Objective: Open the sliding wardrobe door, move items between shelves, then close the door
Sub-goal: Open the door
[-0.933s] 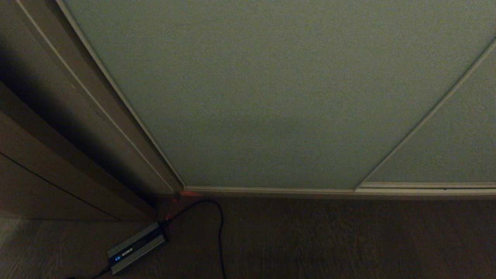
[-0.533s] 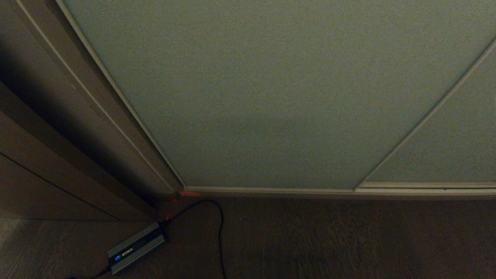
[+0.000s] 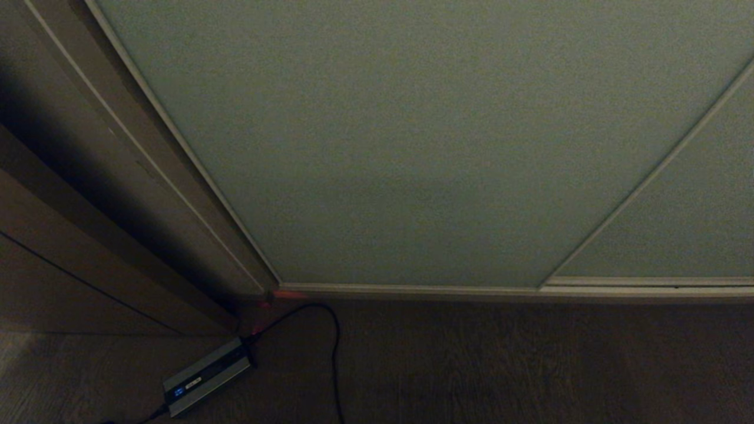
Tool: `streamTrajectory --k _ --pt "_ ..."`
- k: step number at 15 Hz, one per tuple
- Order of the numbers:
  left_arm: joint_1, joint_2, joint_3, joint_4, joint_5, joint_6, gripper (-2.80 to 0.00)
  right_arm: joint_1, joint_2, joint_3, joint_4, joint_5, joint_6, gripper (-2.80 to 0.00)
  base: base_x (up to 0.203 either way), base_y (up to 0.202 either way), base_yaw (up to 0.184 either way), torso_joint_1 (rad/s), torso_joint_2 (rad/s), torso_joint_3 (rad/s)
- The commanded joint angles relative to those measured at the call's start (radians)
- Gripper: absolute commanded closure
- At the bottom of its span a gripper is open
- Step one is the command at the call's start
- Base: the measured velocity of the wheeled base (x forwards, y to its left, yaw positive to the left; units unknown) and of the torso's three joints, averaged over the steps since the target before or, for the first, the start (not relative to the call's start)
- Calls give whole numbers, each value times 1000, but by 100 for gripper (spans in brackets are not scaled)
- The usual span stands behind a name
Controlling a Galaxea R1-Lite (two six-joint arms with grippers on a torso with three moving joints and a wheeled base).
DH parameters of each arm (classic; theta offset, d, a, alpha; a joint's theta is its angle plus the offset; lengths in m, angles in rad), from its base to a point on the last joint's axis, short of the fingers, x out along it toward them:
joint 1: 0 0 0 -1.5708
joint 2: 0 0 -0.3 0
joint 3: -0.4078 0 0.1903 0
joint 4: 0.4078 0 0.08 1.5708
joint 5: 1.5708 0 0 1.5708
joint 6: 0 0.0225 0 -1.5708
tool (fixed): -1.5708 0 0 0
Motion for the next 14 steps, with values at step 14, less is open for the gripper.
streamTrajectory --k 14 --pt "42 613 -679 -297 27 -51 0 0 0 5 -1 0 0 0 0 0 0 0 0 0"
